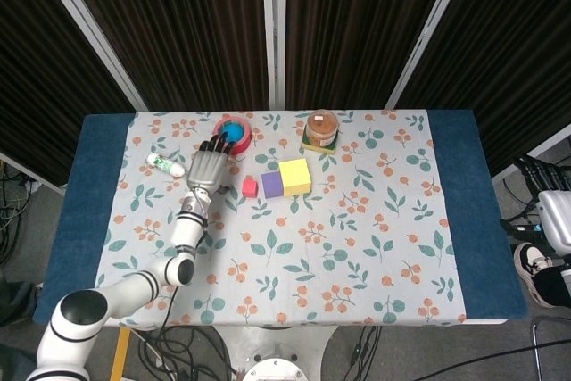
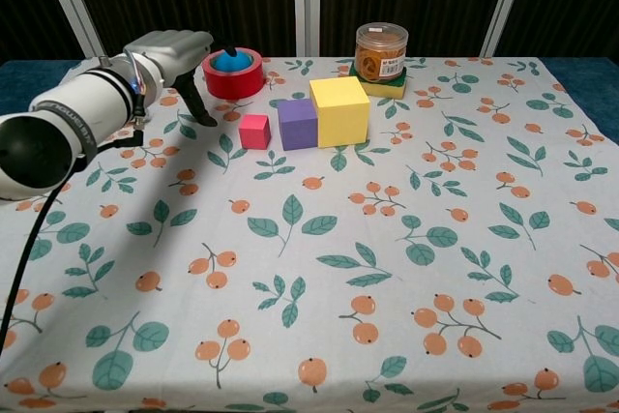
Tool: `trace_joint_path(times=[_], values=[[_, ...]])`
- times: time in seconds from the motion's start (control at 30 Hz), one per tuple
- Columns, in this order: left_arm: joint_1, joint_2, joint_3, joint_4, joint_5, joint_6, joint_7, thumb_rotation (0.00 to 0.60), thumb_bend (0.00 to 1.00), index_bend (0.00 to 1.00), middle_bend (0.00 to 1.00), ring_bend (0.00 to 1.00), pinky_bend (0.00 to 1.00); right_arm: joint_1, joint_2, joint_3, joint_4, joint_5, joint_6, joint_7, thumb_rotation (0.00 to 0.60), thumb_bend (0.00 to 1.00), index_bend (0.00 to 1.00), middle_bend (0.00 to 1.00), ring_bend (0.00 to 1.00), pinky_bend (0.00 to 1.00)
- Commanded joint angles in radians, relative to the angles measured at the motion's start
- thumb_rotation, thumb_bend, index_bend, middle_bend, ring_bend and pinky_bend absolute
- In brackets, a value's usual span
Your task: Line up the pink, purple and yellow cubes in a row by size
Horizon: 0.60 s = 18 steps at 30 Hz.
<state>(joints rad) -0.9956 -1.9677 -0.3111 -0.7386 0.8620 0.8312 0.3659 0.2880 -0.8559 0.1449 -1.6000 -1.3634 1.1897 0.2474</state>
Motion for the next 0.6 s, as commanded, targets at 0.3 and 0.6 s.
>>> trace_joint_path(times=[0.3,0.6], values=[[-0.030,-0.062,-0.038,0.063,0.022,-0.051,-0.039,0.600,0.06,0.19,0.06,0.05,0.17,0.001,0.001,0.002,-0.003,0.006,-0.006,-0.006,0.600,0.12,0.00,0.02,0.00,0.03],[-0.036,-0.077,-0.062,0.054,0.021,-0.055,-0.034,0.600,0.06,0.19,0.06,0.05,0.17,0.001,0.001,0.002,0.001,0.009,-0.009,-0.003,0.600,0.12,0.00,0.02,0.00,0.03]])
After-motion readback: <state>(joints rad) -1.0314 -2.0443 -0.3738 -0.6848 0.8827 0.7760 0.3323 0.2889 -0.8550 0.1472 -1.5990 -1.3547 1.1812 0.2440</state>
